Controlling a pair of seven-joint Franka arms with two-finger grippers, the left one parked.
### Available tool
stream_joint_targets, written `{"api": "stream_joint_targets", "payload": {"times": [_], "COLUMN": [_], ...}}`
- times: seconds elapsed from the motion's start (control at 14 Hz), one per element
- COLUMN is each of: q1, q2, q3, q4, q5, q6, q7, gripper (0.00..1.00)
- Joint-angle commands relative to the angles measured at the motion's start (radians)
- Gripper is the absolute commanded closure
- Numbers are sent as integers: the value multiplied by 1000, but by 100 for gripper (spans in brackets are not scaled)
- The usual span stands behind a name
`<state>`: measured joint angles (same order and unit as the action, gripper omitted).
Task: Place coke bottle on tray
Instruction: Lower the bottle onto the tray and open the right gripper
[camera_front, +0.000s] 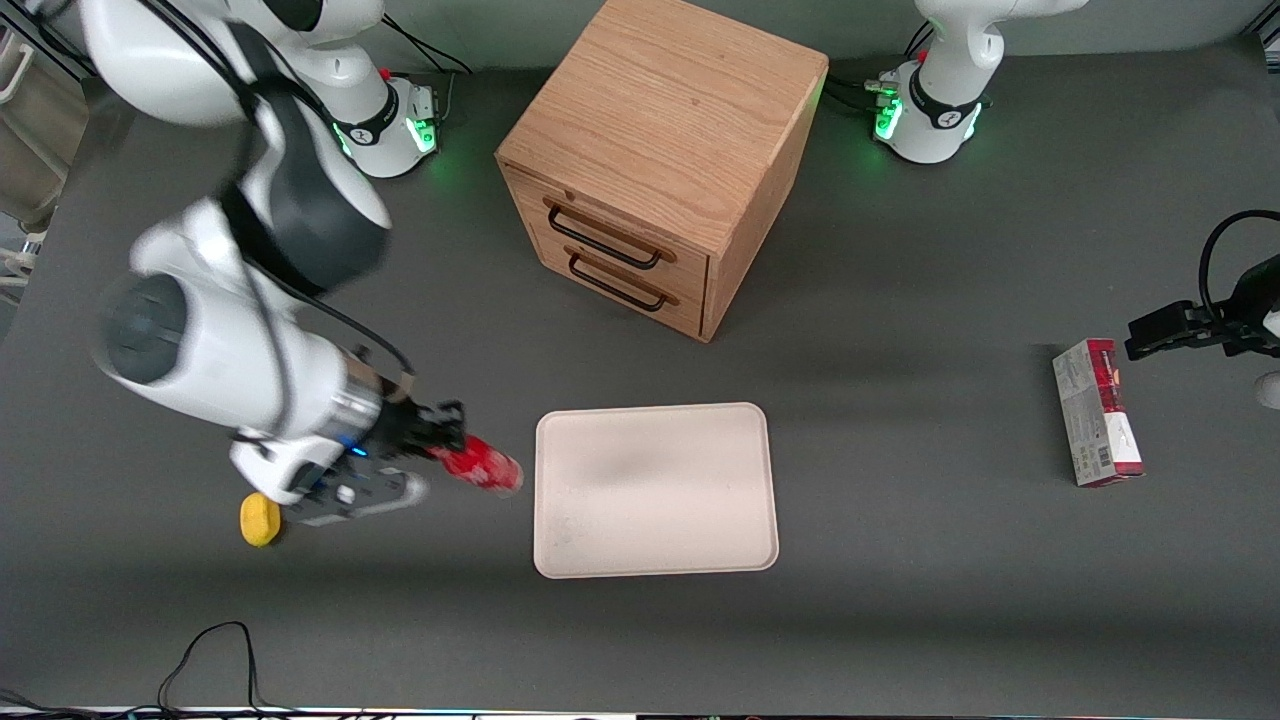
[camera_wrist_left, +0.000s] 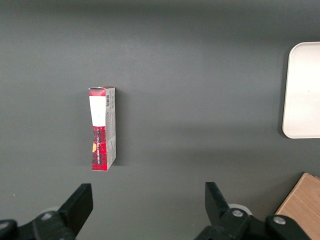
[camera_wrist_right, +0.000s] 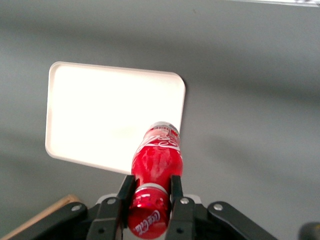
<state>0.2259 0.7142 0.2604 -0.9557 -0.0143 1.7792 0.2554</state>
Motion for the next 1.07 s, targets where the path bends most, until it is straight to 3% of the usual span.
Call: {"api": "stream_joint_targets", "payload": {"times": [0.0,0.14,0.43,0.79,0.93,1.0], "q1": [44,79,79,75,75,76], "q2": [99,161,185,185,185,183], "q3": [20,22,22,19,19,19], "q4": [81,74,-49,-89,-89,-89], "q5": [-71,-201,-227,-228,-228,-230], "q6": [89,167,340,368,368,368], "q7": [15,15,22,24,24,25], "gripper": [100,99,95,86,0,0]}}
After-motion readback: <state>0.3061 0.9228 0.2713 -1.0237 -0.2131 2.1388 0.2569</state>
